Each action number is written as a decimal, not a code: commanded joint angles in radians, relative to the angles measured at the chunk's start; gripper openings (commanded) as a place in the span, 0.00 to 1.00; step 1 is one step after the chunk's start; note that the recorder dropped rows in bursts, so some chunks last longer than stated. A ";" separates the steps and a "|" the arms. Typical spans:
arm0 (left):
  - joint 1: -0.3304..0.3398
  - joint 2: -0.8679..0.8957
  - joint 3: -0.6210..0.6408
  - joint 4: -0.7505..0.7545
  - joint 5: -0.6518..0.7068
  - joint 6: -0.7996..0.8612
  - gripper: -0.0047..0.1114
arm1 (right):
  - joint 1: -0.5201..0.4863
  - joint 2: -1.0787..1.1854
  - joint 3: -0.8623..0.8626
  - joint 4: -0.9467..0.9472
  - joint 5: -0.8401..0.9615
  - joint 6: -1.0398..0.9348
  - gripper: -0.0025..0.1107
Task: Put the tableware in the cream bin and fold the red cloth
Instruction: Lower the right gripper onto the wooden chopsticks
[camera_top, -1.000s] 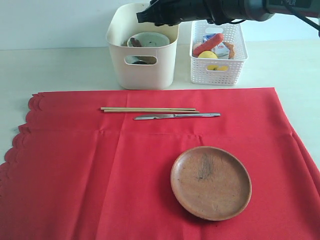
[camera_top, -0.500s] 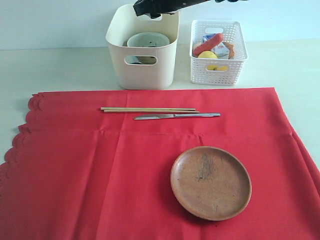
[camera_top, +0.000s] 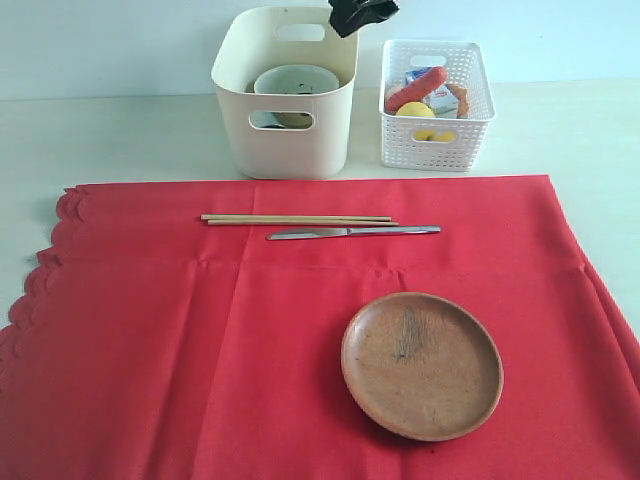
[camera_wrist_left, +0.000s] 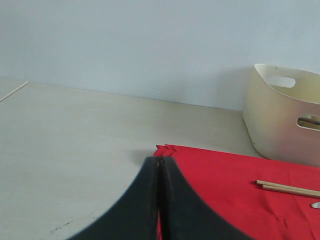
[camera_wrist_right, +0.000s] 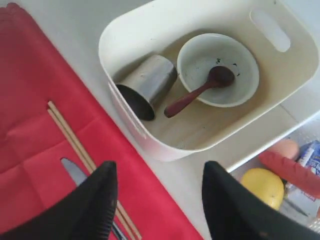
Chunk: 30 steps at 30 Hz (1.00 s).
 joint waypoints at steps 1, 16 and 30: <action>0.002 -0.005 0.003 -0.003 -0.001 0.006 0.04 | -0.001 -0.015 0.021 -0.007 0.081 -0.004 0.47; 0.002 -0.005 0.003 -0.003 -0.001 0.006 0.04 | 0.001 0.045 0.269 0.017 -0.053 -0.068 0.47; 0.002 -0.005 0.003 -0.003 -0.001 0.006 0.04 | 0.001 0.224 0.267 0.299 -0.155 -0.337 0.47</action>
